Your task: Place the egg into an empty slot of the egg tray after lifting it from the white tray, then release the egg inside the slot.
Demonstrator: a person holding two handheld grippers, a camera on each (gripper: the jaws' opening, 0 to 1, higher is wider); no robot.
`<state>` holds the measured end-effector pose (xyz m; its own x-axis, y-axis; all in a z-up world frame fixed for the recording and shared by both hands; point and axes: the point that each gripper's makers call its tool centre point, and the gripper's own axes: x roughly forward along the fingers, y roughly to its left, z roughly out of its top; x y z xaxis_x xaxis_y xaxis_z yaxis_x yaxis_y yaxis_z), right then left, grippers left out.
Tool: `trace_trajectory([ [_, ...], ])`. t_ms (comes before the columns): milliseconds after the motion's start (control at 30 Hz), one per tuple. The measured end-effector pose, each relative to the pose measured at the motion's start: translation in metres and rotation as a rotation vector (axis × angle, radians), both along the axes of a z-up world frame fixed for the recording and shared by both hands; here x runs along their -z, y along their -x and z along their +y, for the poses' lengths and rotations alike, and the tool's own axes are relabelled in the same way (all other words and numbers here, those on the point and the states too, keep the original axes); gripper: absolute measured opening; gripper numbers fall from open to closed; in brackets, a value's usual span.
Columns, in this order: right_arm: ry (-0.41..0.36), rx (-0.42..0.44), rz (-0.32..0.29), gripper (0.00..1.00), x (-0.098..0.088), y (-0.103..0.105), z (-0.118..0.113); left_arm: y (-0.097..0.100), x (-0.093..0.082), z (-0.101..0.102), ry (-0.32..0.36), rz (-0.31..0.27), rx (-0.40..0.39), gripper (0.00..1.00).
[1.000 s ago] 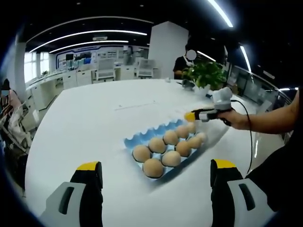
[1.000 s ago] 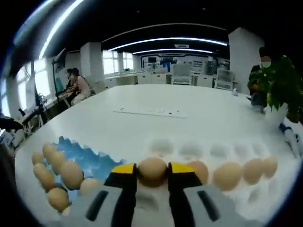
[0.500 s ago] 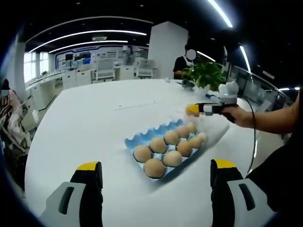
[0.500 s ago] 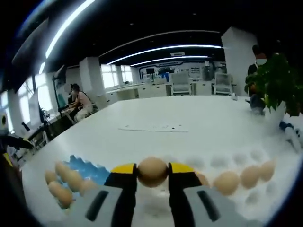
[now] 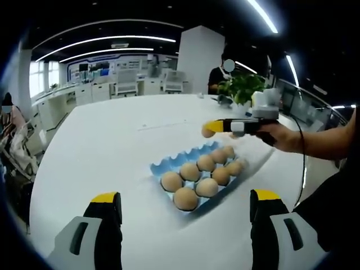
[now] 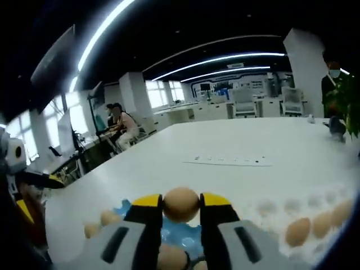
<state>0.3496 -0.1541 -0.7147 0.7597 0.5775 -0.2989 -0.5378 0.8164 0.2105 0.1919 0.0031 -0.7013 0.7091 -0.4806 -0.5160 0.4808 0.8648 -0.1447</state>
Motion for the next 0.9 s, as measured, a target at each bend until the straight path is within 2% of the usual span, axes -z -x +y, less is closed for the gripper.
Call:
trace_trajectory([
  [200, -0.002, -0.069, 0.009, 0.25, 0.003, 0.005, 0.035, 0.000, 0.000, 0.001, 0.003, -0.002, -0.004, 0.95],
  [567, 0.019, -0.170, 0.032, 0.25, 0.016, 0.012, 0.083, 0.002, 0.004, 0.004, 0.005, 0.006, -0.014, 0.95],
  [900, 0.063, -0.250, 0.053, 0.25, 0.034, 0.016, 0.117, 0.002, 0.005, 0.009, 0.008, 0.009, -0.027, 0.95],
])
